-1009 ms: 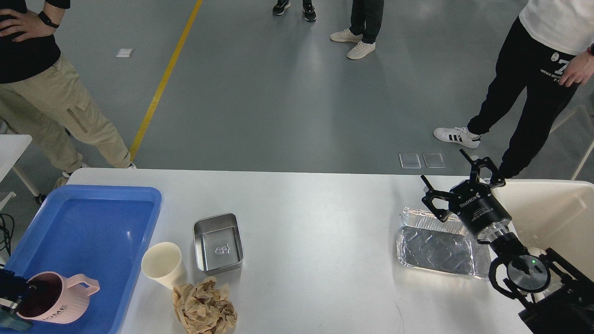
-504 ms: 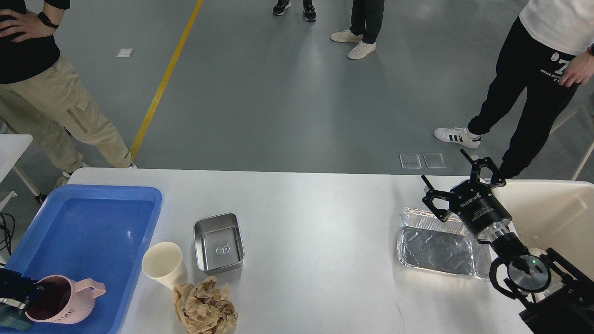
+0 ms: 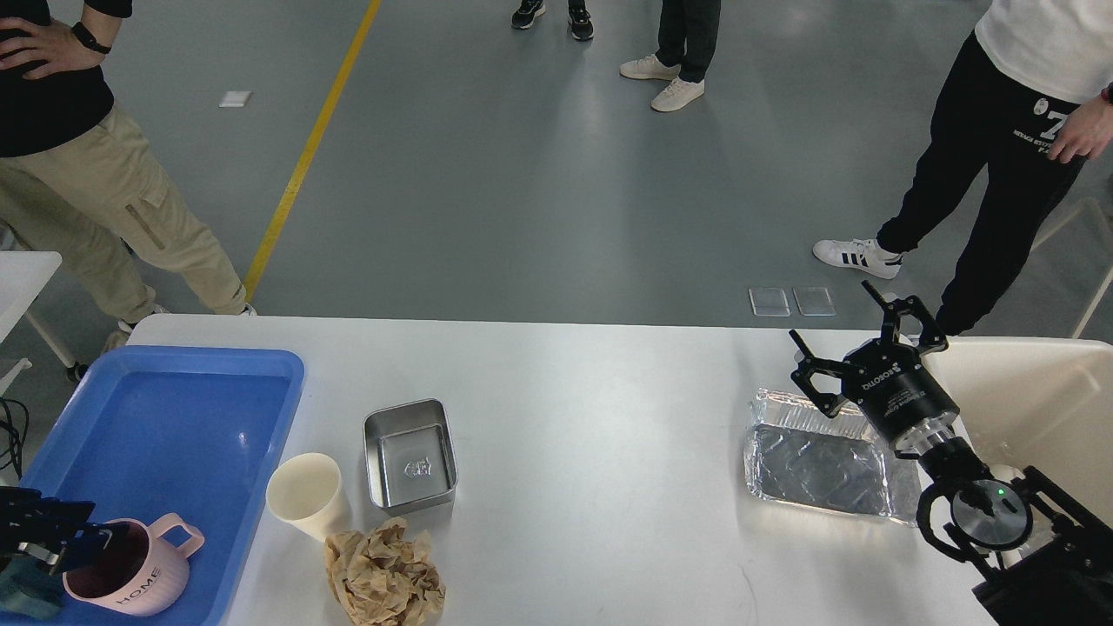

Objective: Tidy desktop
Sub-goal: 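Lower the pink mug into the blue tray and release it, then withdraw the left gripper from the blue tray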

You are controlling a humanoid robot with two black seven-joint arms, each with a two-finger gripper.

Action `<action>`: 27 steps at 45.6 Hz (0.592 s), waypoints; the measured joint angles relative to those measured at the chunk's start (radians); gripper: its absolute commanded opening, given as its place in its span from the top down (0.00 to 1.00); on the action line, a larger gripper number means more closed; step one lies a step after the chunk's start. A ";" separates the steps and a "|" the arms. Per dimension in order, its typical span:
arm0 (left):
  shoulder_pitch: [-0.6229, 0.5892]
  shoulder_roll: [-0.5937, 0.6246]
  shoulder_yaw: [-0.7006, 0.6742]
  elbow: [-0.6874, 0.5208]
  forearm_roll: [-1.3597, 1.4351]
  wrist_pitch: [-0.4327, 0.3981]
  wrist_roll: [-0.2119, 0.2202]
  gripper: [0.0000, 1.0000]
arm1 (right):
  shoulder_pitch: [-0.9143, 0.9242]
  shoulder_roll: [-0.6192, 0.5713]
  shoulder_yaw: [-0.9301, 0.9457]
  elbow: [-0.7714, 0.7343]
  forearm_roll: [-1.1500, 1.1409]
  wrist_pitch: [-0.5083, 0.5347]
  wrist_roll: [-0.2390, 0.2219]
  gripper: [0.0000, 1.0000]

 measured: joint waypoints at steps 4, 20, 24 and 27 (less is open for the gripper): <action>-0.004 -0.006 0.000 -0.008 -0.043 -0.003 0.002 0.06 | 0.000 0.000 0.000 0.000 0.000 0.000 0.000 0.00; -0.035 -0.050 -0.122 -0.039 -0.410 -0.077 0.154 0.03 | -0.002 -0.003 0.000 0.000 0.000 -0.002 0.000 0.00; -0.041 -0.074 -0.177 -0.039 -0.525 -0.093 0.222 0.03 | -0.004 -0.003 0.000 0.000 0.000 -0.002 0.000 0.00; -0.043 -0.096 -0.218 -0.039 -0.613 -0.099 0.263 0.03 | -0.005 -0.003 0.000 0.002 0.000 -0.003 0.000 0.00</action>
